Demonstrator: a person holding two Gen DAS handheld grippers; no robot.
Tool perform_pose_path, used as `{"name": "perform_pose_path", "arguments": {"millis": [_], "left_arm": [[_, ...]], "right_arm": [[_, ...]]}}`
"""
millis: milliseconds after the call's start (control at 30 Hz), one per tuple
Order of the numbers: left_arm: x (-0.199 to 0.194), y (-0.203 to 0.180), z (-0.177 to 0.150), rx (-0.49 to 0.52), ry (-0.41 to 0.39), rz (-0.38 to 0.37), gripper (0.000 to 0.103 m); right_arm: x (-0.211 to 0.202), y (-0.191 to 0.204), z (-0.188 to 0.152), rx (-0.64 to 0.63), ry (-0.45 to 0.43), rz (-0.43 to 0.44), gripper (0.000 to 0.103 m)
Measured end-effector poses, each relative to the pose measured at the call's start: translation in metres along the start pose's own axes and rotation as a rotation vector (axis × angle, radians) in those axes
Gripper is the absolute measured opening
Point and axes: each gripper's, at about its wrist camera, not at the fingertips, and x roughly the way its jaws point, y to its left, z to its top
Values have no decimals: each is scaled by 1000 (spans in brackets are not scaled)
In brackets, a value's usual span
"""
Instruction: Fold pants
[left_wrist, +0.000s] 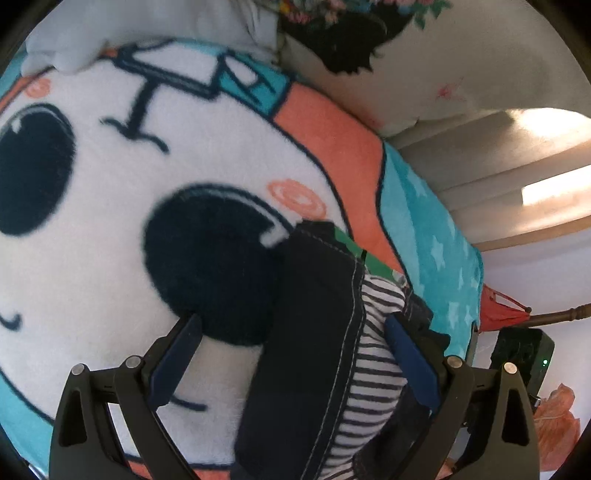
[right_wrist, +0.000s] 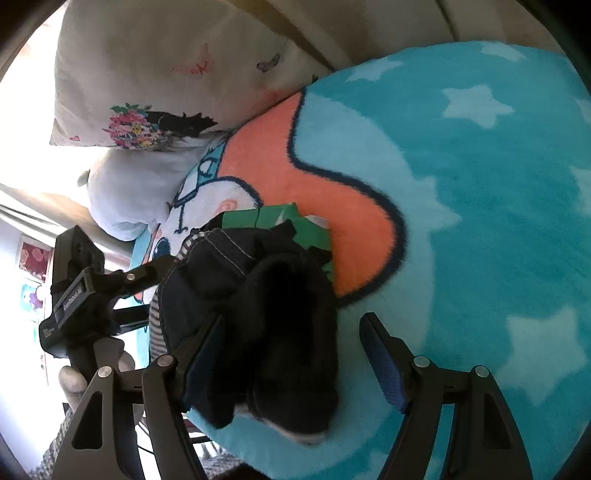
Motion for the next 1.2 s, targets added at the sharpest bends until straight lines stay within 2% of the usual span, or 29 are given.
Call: {"name": "perform_pose_path", "arguments": {"millis": [33,67,100,133,200,233,467,633,733,833,933,967,1000,1033,1133,1200], "left_arm": [[1,-4,-2,3,2,-14,98],[3,-5,-3,-5,20,-55,88],[6,-5,-5,-25,49,-116,57],[11,-4,-7,-51,88,-179,46],[7,-7,-9,-42,65,-166,44],[3,-9,-10,-47,62,-173,43],[-38,-7,7,-77,-38,-191,40],[-48,4,37,-73,-64,-148,40],[-45,8,53,-39,-58,-134,40],[-39,19,70,-8,-52,-90,40],[-27,30,89,31,-59,61,40],[-23,33,93,30,-45,71,40],[-21,37,96,27,-26,59,40],[-22,39,99,28,-17,38,40],[-39,42,100,44,-39,28,40],[-52,44,98,54,-58,32,40]], "right_arm": [[4,1,1,1,6,10,75],[5,2,1,3,14,28,69],[6,6,1,0,24,35,58],[5,9,1,-14,21,28,54],[1,18,2,-44,29,39,43],[-1,23,3,-55,28,40,40],[-10,68,25,-153,-13,85,39],[7,87,51,-160,-25,79,39],[18,92,63,-160,-42,32,39],[29,91,74,-157,-64,-53,39],[46,84,84,-164,-68,-197,43],[49,80,85,-157,-62,-244,46],[49,77,86,-141,-65,-268,52],[45,75,86,-128,-77,-275,54],[13,89,84,-129,-186,-326,54],[-5,106,82,-156,-259,-332,54]]}}
